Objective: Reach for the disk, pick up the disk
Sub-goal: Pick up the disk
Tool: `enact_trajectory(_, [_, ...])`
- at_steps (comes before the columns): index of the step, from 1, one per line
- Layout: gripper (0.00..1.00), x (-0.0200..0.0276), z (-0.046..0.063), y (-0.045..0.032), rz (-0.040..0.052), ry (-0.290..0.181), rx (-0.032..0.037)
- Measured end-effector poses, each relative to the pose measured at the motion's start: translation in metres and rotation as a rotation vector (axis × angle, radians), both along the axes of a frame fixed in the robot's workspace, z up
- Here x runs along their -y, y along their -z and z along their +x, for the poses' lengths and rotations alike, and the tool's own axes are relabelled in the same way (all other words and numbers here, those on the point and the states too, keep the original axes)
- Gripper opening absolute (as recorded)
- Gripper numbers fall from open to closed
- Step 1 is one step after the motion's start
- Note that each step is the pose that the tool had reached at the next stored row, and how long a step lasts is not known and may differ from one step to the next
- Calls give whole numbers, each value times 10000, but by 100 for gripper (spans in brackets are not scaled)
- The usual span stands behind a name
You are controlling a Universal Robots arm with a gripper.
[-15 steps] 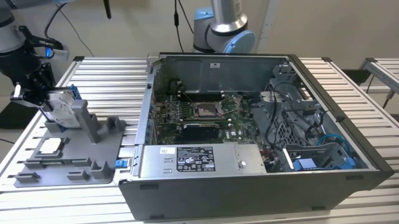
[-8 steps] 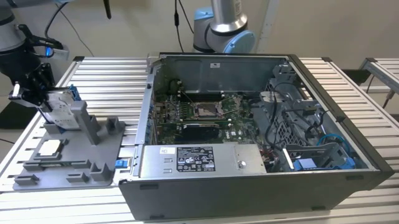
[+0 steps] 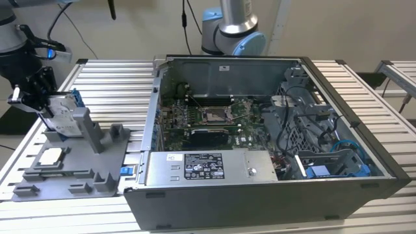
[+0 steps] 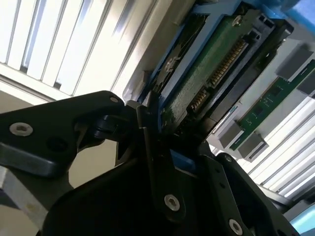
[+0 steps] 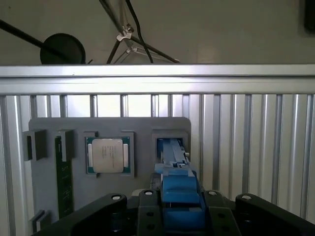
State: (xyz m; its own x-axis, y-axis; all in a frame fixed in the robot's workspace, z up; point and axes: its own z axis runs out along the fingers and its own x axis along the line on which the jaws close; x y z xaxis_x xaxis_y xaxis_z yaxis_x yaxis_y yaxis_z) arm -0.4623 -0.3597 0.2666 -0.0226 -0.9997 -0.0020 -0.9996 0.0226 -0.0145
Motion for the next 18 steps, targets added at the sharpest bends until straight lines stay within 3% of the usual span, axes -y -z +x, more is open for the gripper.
enact_trajectory(4, [0, -1, -1, -21, 47, 1, 6])
enact_trajectory(12, [0, 0, -3, -224, 50, 0, 8])
enact_trajectory(18, [0, -1, -4, -330, 50, 0, 10])
